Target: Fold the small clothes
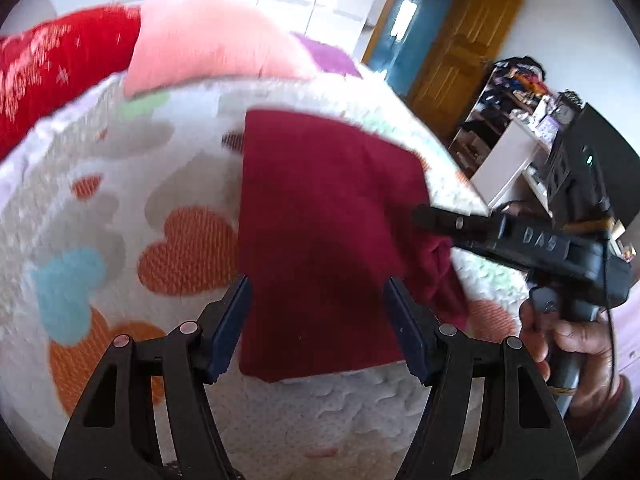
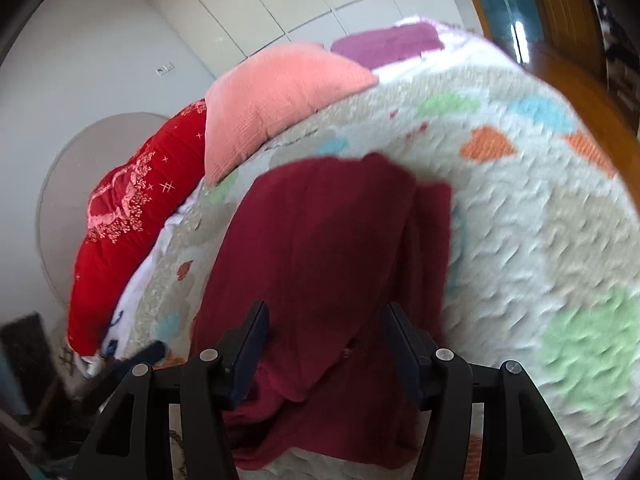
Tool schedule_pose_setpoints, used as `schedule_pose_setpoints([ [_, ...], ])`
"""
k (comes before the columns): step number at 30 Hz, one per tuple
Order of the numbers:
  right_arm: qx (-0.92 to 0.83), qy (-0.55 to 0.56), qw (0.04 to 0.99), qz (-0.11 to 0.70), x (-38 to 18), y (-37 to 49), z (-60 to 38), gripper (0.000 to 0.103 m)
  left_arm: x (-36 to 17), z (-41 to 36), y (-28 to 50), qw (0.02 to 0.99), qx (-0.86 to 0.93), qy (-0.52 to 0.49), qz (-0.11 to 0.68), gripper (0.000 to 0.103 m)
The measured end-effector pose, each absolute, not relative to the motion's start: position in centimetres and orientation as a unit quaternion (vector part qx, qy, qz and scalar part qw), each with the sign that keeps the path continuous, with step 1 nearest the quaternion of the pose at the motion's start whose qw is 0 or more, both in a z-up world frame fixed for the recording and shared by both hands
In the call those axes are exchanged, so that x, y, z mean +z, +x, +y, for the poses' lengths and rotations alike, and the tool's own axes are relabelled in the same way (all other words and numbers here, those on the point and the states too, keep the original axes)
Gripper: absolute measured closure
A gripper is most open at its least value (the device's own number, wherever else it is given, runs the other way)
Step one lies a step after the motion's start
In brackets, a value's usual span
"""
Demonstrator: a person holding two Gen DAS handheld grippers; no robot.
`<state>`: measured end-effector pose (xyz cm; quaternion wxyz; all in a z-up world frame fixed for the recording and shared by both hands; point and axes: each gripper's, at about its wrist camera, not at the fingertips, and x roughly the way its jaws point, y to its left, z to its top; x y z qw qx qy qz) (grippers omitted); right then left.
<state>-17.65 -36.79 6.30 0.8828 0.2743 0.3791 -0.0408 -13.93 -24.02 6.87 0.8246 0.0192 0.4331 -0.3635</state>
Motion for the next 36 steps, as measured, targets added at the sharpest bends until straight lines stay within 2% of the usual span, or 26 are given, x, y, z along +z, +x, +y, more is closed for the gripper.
schedule_pose_setpoints([
  [2, -0.037, 0.291, 0.875, 0.385, 5.2, -17.1, -36.7, 0.046, 6.3, -23.6, -13.6, 0.822, -0.362, 0.029, 0.440, 0.035],
  [4, -0.046, 0.304, 0.866, 0.394, 4.2, -16.5, -37.1, 0.052, 6.2, -24.2, -13.7, 0.829, -0.357, 0.043, 0.429, 0.035],
  [6, -0.053, 0.292, 0.873, 0.388, 4.5, -16.5, -37.1, 0.079, 6.5, -24.4, -14.0, 0.828, -0.359, 0.050, 0.429, 0.035],
  [9, -0.054, 0.240, 0.892, 0.379, 6.4, -16.4, -36.6, 0.087, 6.8, -25.1, -13.7, 0.824, -0.365, 0.038, 0.432, 0.035],
  [13, -0.090, 0.145, 0.914, 0.368, 8.8, -16.1, -35.9, 0.088, 6.3, -27.0, -13.7, 0.821, -0.367, 0.042, 0.436, 0.035],
  [16, -0.125, 0.105, 0.902, 0.399, 6.9, -14.6, -36.1, 0.088, 5.4, -28.2, -14.5, 0.830, -0.351, 0.082, 0.426, 0.035],
  [19, -0.115, 0.151, 0.900, 0.393, 5.9, -14.9, -37.2, 0.087, 5.7, -27.8, -15.1, 0.832, -0.352, 0.099, 0.417, 0.035],
  [21, -0.108, 0.194, 0.897, 0.382, 6.9, -16.3, -38.0, 0.074, 6.1, -27.0, -14.9, 0.830, -0.350, 0.091, 0.424, 0.035],
  [25, -0.081, 0.219, 0.901, 0.365, 9.3, -19.6, -37.0, 0.071, 6.9, -25.3, -14.6, 0.845, -0.327, 0.074, 0.416, 0.035],
  [27, -0.053, 0.221, 0.902, 0.366, 9.6, -21.0, -35.5, 0.059, 7.1, -24.7, -14.6, 0.853, -0.315, 0.069, 0.411, 0.035],
  [32, -0.011, 0.212, 0.896, 0.389, 6.9, -21.9, -31.9, 0.059, 6.4, -24.8, -14.5, 0.848, -0.306, 0.066, 0.427, 0.035],
  [33, -0.002, 0.202, 0.894, 0.399, 6.2, -21.5, -31.2, 0.065, 6.5, -24.9, -14.6, 0.848, -0.306, 0.068, 0.427, 0.035],
  [34, -0.001, 0.181, 0.893, 0.411, 5.6, -21.1, -30.6, 0.087, 6.5, -25.1, -14.8, 0.848, -0.306, 0.072, 0.427, 0.035],
  [35, -0.019, 0.150, 0.895, 0.420, 5.3, -20.8, -30.0, 0.093, 6.7, -25.1, -15.1, 0.849, -0.309, 0.077, 0.423, 0.035],
  [36, -0.026, 0.134, 0.898, 0.418, 5.5, -20.9, -29.8, 0.094, 6.9, -25.1, -15.3, 0.851, -0.310, 0.080, 0.416, 0.035],
])
